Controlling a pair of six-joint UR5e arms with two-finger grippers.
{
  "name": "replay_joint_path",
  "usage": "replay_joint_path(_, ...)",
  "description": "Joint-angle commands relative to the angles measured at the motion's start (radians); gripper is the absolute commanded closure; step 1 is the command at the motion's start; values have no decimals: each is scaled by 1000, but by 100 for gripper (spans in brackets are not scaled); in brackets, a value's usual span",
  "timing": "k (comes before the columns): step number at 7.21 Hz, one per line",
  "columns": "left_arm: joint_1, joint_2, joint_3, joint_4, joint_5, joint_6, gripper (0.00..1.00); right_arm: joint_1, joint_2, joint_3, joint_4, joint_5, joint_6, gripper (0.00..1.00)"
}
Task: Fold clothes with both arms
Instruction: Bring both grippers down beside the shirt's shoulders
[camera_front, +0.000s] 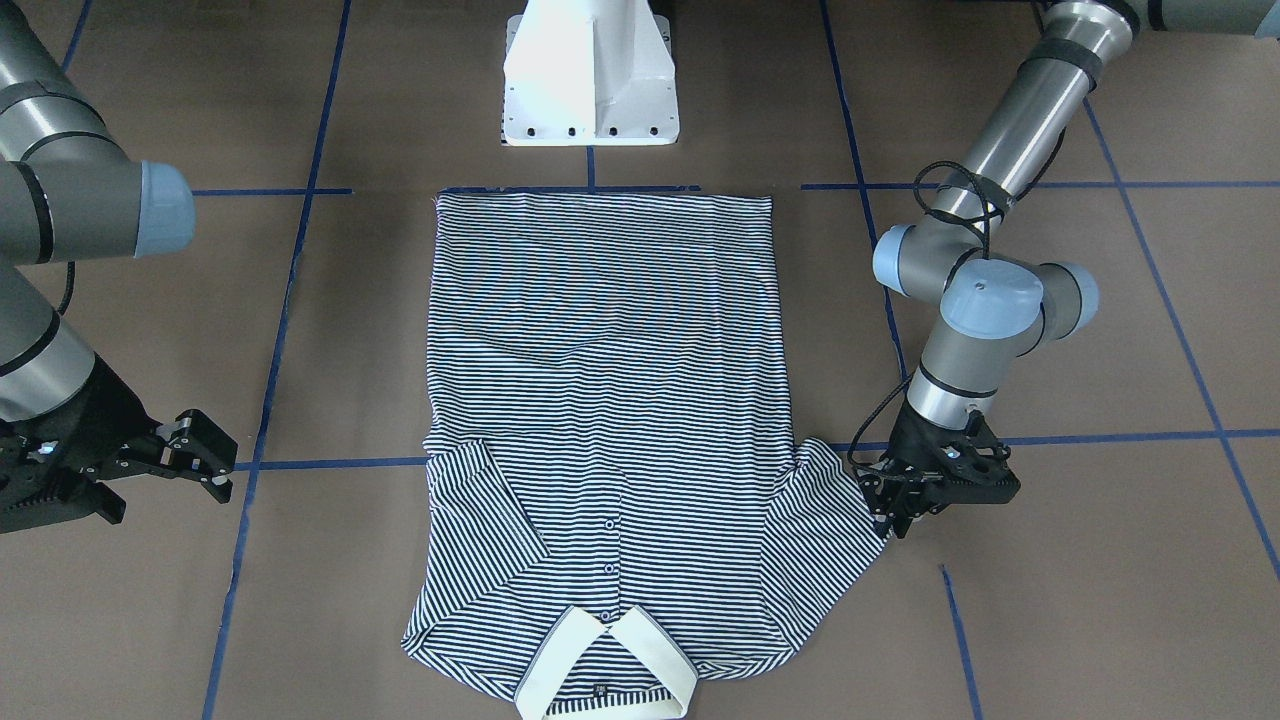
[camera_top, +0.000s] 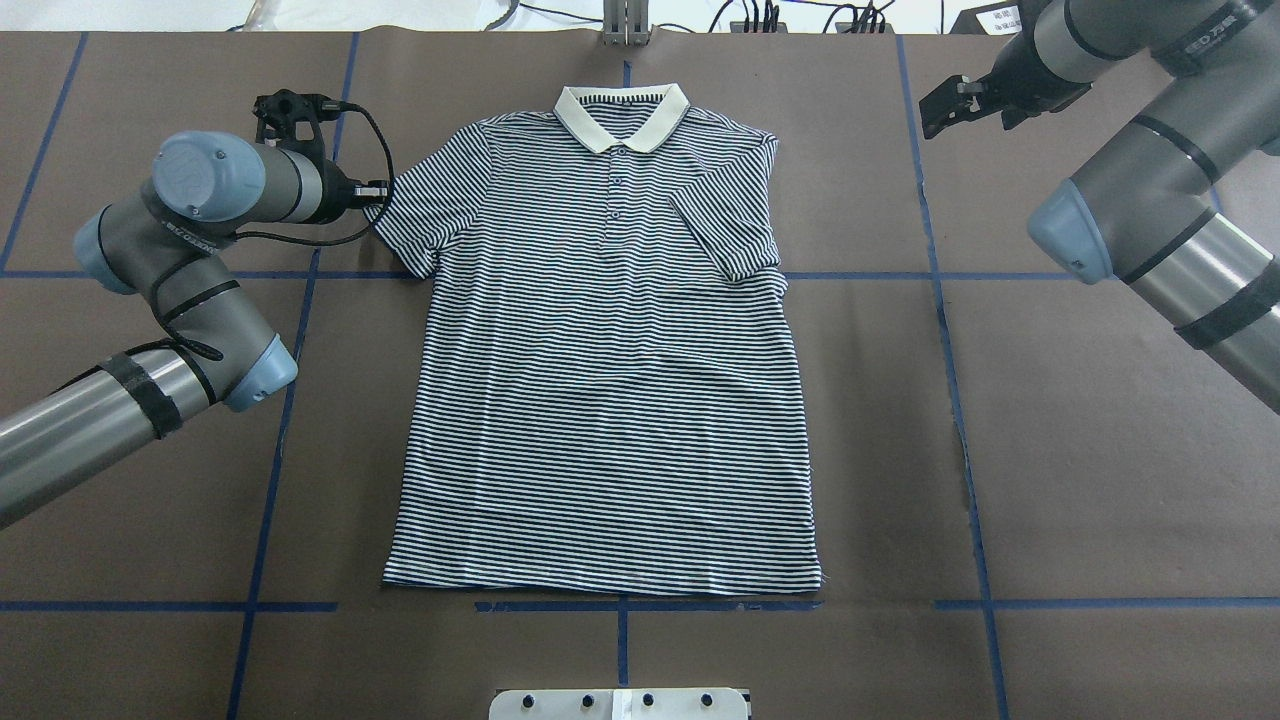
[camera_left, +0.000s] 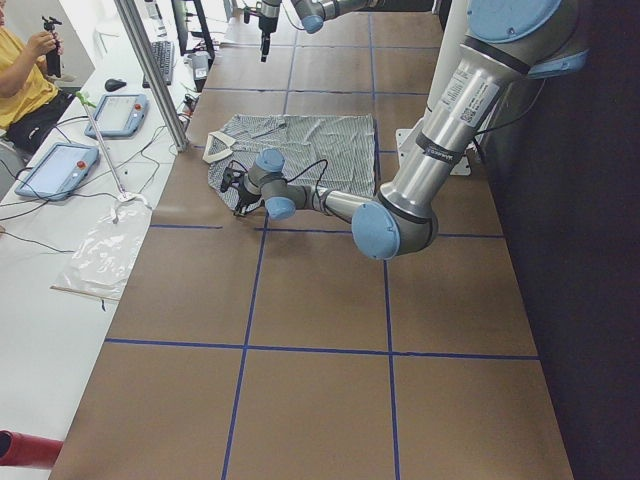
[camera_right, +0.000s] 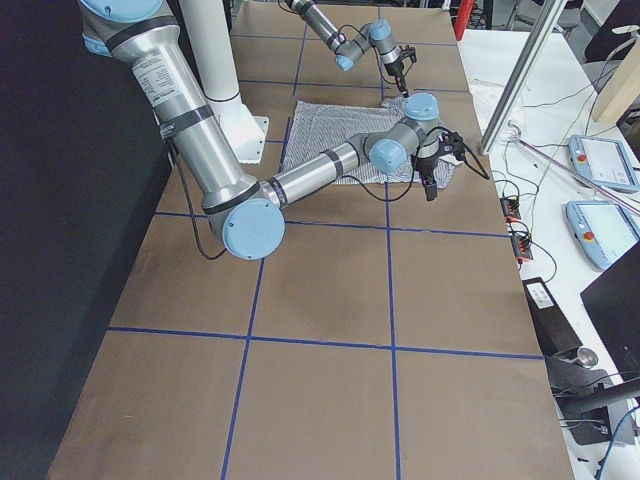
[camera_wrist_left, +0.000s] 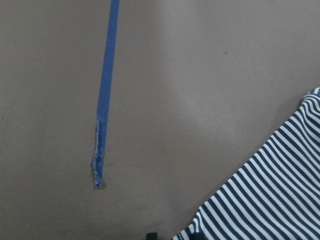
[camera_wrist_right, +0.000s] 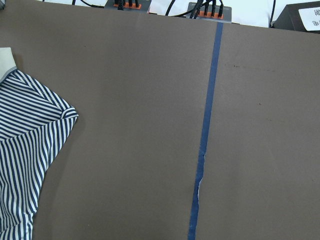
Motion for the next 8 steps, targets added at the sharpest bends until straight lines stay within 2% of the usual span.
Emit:
replay_joint_path(1, -1, -1, -9, 6, -4, 0, 100, 0, -5, 2, 0, 0, 0, 0)
replay_joint_path(2, 1, -9, -47, 26, -5, -9, 100, 2, -9, 5, 2, -2, 1, 0)
replay_joint_path(4, 12, -76, -131, 238, -7, -70, 100, 0, -11, 6, 2, -5, 3, 0)
replay_joint_path(5, 57, -164, -112, 332, -1, -157, 100, 0, -10, 8, 2, -8, 15, 0)
replay_joint_path(6, 90, -258, -41, 391, 4, -200, 100, 0, -10, 11, 2, -8, 15, 0)
replay_joint_path(7, 95, -339, 67, 390, 28, -226, 100, -2, -11, 8, 2, -8, 15, 0)
replay_joint_path(8, 99, -346, 89, 390, 41, -189, 65, -5, -10, 8, 2, -11, 15, 0)
